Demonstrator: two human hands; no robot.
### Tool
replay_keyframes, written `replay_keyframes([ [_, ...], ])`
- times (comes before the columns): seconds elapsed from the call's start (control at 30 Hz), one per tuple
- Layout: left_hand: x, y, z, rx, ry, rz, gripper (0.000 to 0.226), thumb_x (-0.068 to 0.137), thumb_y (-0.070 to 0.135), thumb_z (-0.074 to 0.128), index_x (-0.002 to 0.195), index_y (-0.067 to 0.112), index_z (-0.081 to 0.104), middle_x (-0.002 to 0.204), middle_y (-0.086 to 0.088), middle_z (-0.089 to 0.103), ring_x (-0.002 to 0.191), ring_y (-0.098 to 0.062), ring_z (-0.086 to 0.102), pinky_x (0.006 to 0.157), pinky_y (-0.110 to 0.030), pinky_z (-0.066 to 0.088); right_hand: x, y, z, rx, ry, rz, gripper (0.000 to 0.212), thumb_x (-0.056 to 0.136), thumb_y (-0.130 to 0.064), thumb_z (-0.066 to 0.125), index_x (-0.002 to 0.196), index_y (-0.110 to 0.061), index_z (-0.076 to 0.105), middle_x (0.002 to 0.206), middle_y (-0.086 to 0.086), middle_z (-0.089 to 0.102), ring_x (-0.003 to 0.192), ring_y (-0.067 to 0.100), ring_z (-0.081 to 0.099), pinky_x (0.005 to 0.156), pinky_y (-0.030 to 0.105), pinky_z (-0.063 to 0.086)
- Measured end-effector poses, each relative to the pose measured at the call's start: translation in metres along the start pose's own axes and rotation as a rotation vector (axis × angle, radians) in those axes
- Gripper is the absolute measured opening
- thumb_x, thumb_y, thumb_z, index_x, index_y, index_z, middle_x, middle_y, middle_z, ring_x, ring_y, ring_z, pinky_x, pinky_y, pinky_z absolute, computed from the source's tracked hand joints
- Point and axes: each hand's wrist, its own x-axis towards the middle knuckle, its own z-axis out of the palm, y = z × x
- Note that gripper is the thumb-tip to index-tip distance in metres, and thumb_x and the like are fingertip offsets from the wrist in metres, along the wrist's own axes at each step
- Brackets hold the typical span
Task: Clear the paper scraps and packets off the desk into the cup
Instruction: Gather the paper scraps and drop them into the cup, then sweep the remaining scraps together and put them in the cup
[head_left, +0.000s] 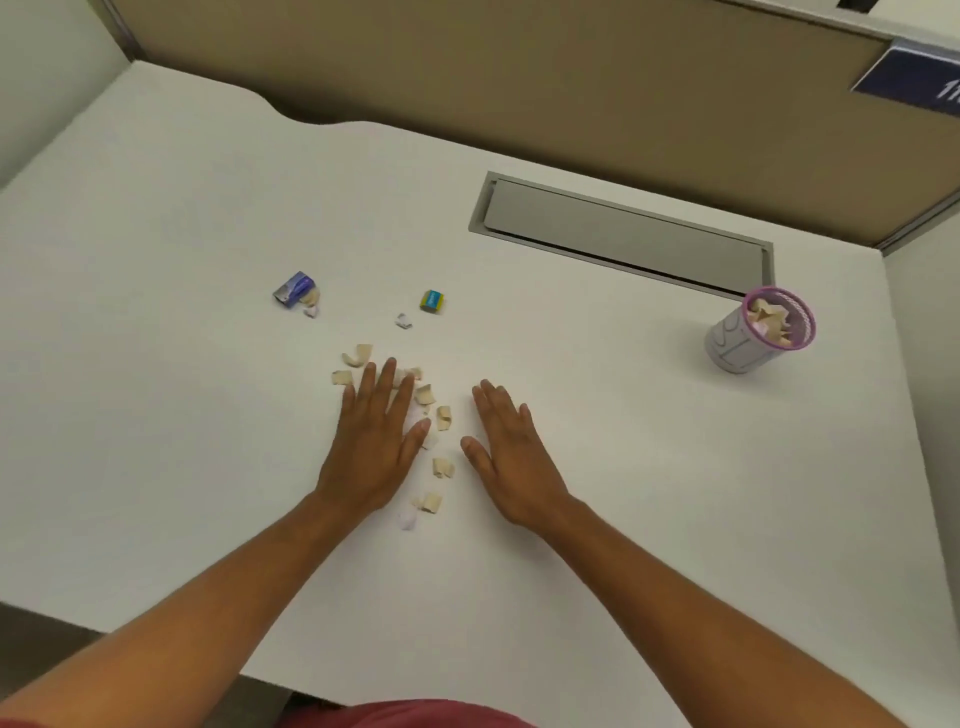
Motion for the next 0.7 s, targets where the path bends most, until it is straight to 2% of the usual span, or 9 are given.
replay_keyframes([
  [0.1, -0.021, -0.009, 0.003, -0.049, -0.029, 0.089, 0.074, 0.108, 0.056, 0.008, 0.163, 0.011, 0.028, 0.172, -0.011, 0.023, 0.161, -0.032, 0.018, 0.130, -0.052, 0.016, -0.006, -0.029, 0.038, -0.110, 0.049, -0.013, 0.063, 0.108, -0.033, 0.029, 0.165, -0.017, 0.010, 0.174, -0.002, -0.001, 0.161, 0.017, -0.009, 0.131, 0.044, -0.003],
  [0.2, -0.035, -0.019, -0.004, -0.095, 0.040, 0.178, 0.062, 0.112, 0.045, 0.014, 0.160, 0.014, 0.037, 0.169, -0.007, 0.034, 0.160, -0.026, 0.024, 0.129, -0.048, 0.015, -0.008, -0.052, 0.058, -0.059, 0.082, -0.019, 0.061, 0.106, -0.027, 0.030, 0.165, -0.019, 0.016, 0.174, -0.005, 0.004, 0.160, 0.009, -0.008, 0.131, 0.041, -0.001],
  [0.3, -0.031, -0.041, -0.018, -0.154, 0.131, 0.219, 0.054, 0.113, 0.035, 0.021, 0.154, 0.014, 0.049, 0.165, -0.005, 0.042, 0.159, -0.024, 0.027, 0.130, -0.050, 0.018, 0.009, -0.069, 0.057, 0.071, 0.122, -0.043, 0.060, 0.103, -0.021, 0.037, 0.162, -0.019, 0.028, 0.173, -0.005, 0.014, 0.160, 0.010, 0.003, 0.131, 0.036, 0.008],
  [0.4, -0.004, -0.073, -0.034, -0.172, 0.186, 0.163, 0.051, 0.111, 0.033, 0.029, 0.154, 0.012, 0.048, 0.165, -0.008, 0.042, 0.158, -0.026, 0.028, 0.130, -0.051, 0.019, 0.050, -0.079, 0.040, 0.055, 0.190, -0.078, 0.059, 0.101, -0.021, 0.044, 0.159, -0.013, 0.035, 0.171, 0.001, 0.021, 0.160, 0.018, 0.014, 0.130, 0.036, 0.017],
  [0.5, 0.036, -0.101, -0.050, -0.156, 0.155, 0.114, 0.060, 0.109, 0.042, 0.028, 0.159, 0.009, 0.038, 0.169, -0.014, 0.032, 0.159, -0.031, 0.025, 0.130, -0.050, 0.019, 0.100, -0.084, 0.026, -0.057, 0.173, -0.104, 0.065, 0.101, -0.027, 0.046, 0.161, -0.011, 0.027, 0.173, 0.006, 0.015, 0.160, 0.024, 0.011, 0.130, 0.042, 0.015],
  [0.6, 0.071, -0.122, -0.058, -0.133, 0.066, 0.074, 0.073, 0.106, 0.053, 0.023, 0.163, 0.007, 0.028, 0.172, -0.018, 0.020, 0.161, -0.034, 0.018, 0.131, -0.049, 0.019, 0.132, -0.082, 0.025, -0.173, 0.063, -0.062, 0.069, 0.105, -0.037, 0.041, 0.165, -0.013, 0.015, 0.174, 0.006, 0.004, 0.161, 0.026, 0.002, 0.130, 0.046, 0.009],
  [0.7, 0.085, -0.135, -0.057, -0.107, 0.001, 0.076, 0.081, 0.103, 0.058, 0.017, 0.163, 0.005, 0.026, 0.172, -0.021, 0.019, 0.161, -0.034, 0.015, 0.132, -0.049, 0.014, 0.137, -0.081, 0.035, -0.231, -0.018, -0.016, 0.069, 0.107, -0.043, 0.032, 0.165, -0.013, 0.010, 0.174, 0.006, 0.001, 0.161, 0.027, -0.001, 0.130, 0.049, 0.007],
])
